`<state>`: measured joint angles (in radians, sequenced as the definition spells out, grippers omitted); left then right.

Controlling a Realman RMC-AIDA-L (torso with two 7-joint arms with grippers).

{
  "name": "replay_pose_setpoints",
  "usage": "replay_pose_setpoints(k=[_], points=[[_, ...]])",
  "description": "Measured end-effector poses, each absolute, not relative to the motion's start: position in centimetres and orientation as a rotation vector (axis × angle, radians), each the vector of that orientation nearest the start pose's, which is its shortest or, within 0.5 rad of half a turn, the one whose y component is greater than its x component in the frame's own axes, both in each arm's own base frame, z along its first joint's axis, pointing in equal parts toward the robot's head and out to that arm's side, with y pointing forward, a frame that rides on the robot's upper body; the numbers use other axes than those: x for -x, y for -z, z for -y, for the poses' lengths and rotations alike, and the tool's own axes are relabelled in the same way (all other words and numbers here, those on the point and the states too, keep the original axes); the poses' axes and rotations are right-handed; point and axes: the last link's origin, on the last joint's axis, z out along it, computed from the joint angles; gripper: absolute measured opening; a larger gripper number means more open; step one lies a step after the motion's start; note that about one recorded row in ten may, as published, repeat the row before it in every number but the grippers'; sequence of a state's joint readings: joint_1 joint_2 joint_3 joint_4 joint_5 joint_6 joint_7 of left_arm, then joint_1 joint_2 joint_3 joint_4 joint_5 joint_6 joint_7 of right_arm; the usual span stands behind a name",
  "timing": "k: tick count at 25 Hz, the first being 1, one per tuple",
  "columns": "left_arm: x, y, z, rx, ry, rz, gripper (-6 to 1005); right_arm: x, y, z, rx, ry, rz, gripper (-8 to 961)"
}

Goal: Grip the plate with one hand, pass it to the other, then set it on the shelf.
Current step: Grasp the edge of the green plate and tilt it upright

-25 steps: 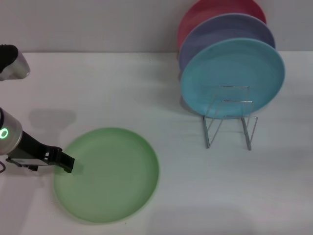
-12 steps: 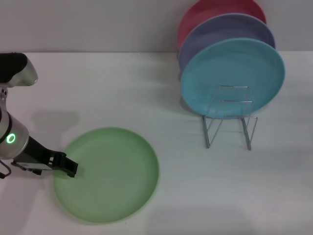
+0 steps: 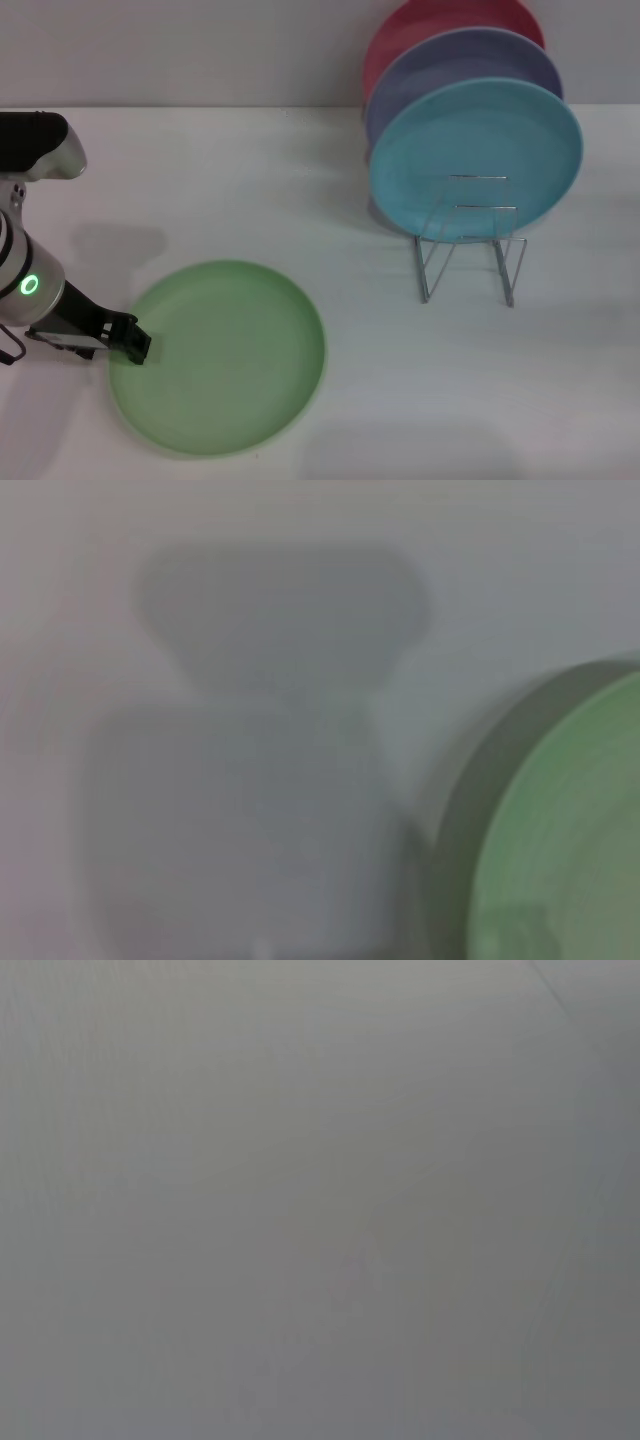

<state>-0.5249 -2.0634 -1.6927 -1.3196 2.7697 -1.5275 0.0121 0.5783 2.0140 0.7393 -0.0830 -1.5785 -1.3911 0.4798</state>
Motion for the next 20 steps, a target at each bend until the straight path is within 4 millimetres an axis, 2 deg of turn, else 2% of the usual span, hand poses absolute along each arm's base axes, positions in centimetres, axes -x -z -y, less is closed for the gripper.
replay_pose_setpoints(k=[2, 12, 16, 20], points=[[23.08, -0.53, -34.5, 2.023, -0.543, 1.512, 630, -36.03, -12.86, -34.52, 0.921, -0.996, -0.533, 639], [22.89, -0.45, -34.65, 2.027, -0.551, 1.489, 504, -36.04, -12.91, -34.49, 0.921, -0.996, -0.531, 640], [22.88, -0.44, -34.7, 2.028, -0.556, 1.478, 493, -36.02, -12.92, -34.49, 0.92, -0.997, -0.53, 640], [22.88, -0.43, -34.71, 2.029, -0.557, 1.475, 315, -35.99, -12.93, -34.5, 0.92, -0.999, -0.529, 640]])
